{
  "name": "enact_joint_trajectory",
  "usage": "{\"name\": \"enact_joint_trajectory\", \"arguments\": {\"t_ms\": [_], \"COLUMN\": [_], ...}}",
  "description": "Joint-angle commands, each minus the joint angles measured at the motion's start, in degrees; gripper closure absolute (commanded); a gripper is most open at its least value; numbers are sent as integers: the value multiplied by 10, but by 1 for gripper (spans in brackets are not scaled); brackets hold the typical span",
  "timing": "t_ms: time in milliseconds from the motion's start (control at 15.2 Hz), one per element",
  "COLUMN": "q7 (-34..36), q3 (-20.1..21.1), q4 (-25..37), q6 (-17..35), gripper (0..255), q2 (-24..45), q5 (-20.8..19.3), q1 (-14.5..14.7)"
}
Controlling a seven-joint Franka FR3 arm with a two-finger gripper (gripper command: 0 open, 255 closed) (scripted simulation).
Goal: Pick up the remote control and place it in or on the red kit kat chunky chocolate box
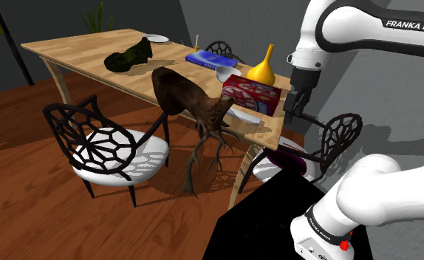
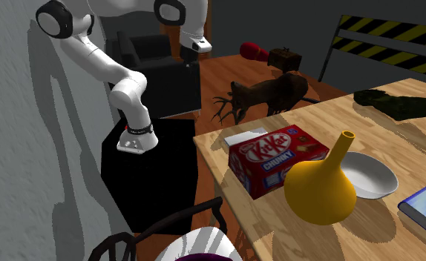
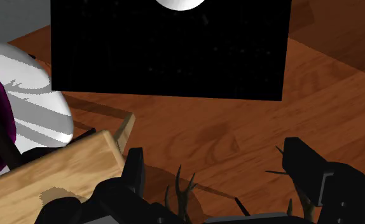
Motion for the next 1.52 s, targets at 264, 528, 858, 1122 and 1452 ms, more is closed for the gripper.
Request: {"name": "enact_joint_trajectory", "arguments": {"t_ms": [264,528,858,1122,1452], "q7": [-35,-68,-110,-146,-193], "q3": [-22,-43,-67,-84,-98], "q4": [-4,5,34,73,137], "q6": [81,159,247,307,366], "gripper": [0,0,0,0,0], "q2": [59,128,223,304,408], "q5": [-18,-30,-33,-25,-3], "q1": [-4,-6,-6,-5,-6]}}
